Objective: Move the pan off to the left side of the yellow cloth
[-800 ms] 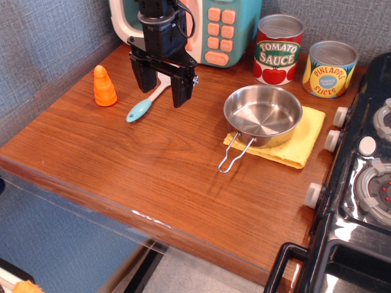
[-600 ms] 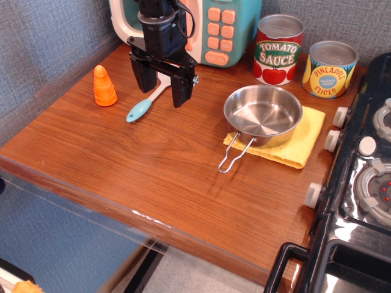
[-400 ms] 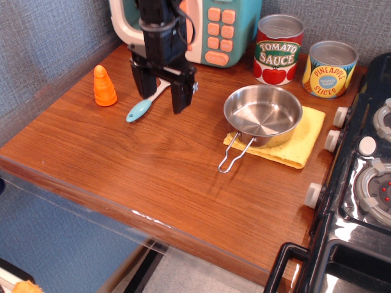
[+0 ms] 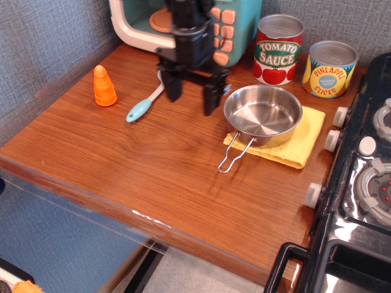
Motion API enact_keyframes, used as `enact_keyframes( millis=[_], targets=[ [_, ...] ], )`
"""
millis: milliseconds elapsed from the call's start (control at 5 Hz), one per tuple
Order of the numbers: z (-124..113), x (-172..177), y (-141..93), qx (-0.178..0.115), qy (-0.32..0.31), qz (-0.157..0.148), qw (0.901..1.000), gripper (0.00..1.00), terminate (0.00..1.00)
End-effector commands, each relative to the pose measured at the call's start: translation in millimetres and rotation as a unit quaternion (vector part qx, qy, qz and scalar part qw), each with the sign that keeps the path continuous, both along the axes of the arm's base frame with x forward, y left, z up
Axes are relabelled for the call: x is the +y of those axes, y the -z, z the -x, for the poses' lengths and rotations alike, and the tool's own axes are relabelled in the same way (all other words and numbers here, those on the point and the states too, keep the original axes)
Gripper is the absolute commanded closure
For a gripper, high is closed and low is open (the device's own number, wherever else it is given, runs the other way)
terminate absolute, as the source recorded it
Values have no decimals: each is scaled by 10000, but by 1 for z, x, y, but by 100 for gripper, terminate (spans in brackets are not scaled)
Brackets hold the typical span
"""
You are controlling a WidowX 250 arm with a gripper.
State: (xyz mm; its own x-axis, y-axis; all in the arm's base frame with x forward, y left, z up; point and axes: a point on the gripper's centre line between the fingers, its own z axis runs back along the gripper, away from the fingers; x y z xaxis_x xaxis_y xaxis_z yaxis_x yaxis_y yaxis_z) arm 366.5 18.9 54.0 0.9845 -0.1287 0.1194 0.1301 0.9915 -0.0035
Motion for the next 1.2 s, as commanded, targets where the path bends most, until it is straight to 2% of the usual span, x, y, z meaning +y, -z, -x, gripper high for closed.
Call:
enact_keyframes(
  millis=[0,200,400,800,1000],
  targets=[
    [-28,-26,-1,-102,-96,-23,9999,0,0],
    [-32,-21,16,74,-285,-8,9996,0,0],
    [-32,-18,29,165,-326,128,9992,100,0],
    [-29,-17,13,0,-301,215,9993,100,0],
    [-24,-16,-3,-178,-317,409,9985,100,0]
  ],
)
